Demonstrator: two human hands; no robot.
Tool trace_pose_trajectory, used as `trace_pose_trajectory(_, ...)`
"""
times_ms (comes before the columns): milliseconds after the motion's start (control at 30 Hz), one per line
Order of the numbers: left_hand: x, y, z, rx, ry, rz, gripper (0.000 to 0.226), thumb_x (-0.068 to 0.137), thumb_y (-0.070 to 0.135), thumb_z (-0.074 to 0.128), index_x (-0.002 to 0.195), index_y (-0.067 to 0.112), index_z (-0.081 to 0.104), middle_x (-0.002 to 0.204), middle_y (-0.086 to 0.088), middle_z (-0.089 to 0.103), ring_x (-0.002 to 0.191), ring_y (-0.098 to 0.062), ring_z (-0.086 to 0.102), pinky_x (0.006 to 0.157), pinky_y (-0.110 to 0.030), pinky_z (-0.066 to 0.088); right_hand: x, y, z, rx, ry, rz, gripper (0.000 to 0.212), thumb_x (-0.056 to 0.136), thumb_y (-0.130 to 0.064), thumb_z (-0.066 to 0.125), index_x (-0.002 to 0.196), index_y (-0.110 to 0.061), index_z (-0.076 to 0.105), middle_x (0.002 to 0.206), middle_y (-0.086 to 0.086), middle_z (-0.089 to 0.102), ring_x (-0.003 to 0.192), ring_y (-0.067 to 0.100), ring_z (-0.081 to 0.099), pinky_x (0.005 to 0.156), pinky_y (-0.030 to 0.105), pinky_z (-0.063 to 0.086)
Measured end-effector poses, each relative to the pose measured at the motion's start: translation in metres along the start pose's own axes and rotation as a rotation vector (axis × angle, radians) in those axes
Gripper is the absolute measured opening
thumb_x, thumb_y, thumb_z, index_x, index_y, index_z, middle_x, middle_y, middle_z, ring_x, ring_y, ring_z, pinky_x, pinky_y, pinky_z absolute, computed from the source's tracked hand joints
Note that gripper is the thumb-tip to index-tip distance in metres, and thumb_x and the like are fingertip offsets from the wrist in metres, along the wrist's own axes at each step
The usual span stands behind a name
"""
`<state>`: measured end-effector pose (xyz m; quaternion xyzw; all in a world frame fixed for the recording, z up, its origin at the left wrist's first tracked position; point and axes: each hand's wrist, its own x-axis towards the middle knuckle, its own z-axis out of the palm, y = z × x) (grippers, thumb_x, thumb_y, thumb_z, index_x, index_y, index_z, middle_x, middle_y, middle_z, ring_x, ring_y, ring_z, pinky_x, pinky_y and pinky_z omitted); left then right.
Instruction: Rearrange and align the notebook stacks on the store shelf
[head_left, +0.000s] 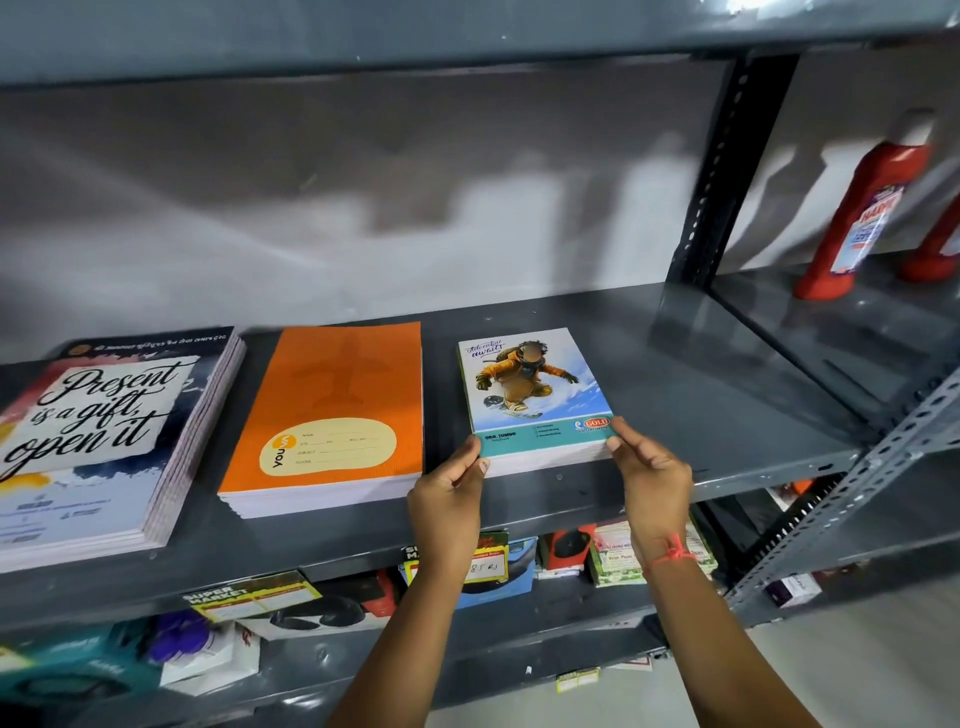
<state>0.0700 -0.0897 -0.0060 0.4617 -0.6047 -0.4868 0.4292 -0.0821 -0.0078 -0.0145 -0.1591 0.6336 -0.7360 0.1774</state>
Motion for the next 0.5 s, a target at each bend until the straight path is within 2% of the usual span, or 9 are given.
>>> trace_pose_trajectory(100, -0.001, 0.0, 0.0, -0.008, 0.009, 0.001, 0.031, 0.083, 0.004, 0.061, 0.113, 0.005, 0.062, 0.119, -0.013, 0.066, 0.097, -0.007, 0.056, 0.069, 0.004, 0.044, -0.002, -0.001, 0.001, -0.017, 0.018, -0.004, 0.031, 0.085, -0.005, 0.06, 0.115, -0.012, 0.064, 0.107, -0.007, 0.064, 0.096, 0.008, 0.06, 0.069, 0.0, 0.05)
trace_pose_trajectory(200, 0.0, -0.001, 0.0, -0.008, 0.002, 0.011, 0.03, 0.083, 0.004, 0.061, 0.113, 0.005, 0.062, 0.119, -0.013, 0.066, 0.096, -0.007, 0.056, 0.069, 0.003, 0.044, -0.003, 0.0, 0.001, -0.009, 0.02, -0.016, 0.031, 0.085, -0.006, 0.061, 0.111, -0.023, 0.063, 0.102, -0.007, 0.065, 0.093, 0.004, 0.061, 0.074, 0.007, 0.053)
trace_pose_trajectory(267, -0.001, 0.001, 0.0, -0.003, 0.0, 0.018, 0.03, 0.083, 0.004, 0.06, 0.113, 0.004, 0.062, 0.119, -0.014, 0.065, 0.097, -0.007, 0.056, 0.069, 0.003, 0.043, -0.004, 0.0, 0.002, -0.017, 0.028, -0.027, 0.031, 0.085, -0.005, 0.06, 0.114, -0.015, 0.064, 0.104, -0.005, 0.065, 0.094, 0.007, 0.06, 0.072, 0.004, 0.052)
trace_pose_trajectory(367, 0.0, 0.001, -0.003, 0.024, -0.029, 0.042, 0.03, 0.085, 0.007, 0.059, 0.115, 0.004, 0.061, 0.121, -0.013, 0.065, 0.095, -0.006, 0.055, 0.067, 0.006, 0.041, -0.002, -0.004, 0.002, -0.01, 0.028, -0.008, 0.031, 0.086, -0.002, 0.058, 0.117, -0.003, 0.063, 0.099, -0.005, 0.065, 0.088, 0.003, 0.06, 0.063, -0.003, 0.048)
trace_pose_trajectory(433, -0.003, 0.001, -0.008, 0.032, -0.061, 0.068, 0.031, 0.086, 0.011, 0.058, 0.116, 0.006, 0.06, 0.121, -0.013, 0.064, 0.094, -0.008, 0.058, 0.068, 0.005, 0.042, -0.007, -0.006, -0.001, 0.075, 0.053, 0.004, 0.032, 0.087, 0.003, 0.055, 0.119, 0.004, 0.059, 0.084, -0.012, 0.071, 0.079, -0.001, 0.065, 0.061, -0.003, 0.047)
trace_pose_trajectory(500, -0.012, 0.005, -0.015, 0.056, -0.133, 0.051, 0.034, 0.087, 0.015, 0.057, 0.121, 0.008, 0.057, 0.125, -0.013, 0.062, 0.104, -0.014, 0.062, 0.082, -0.008, 0.046, -0.02, -0.004, -0.004, 0.124, 0.083, 0.025, 0.032, 0.086, 0.008, 0.052, 0.118, 0.01, 0.056, 0.063, -0.022, 0.072, 0.066, -0.01, 0.066, 0.061, -0.002, 0.047)
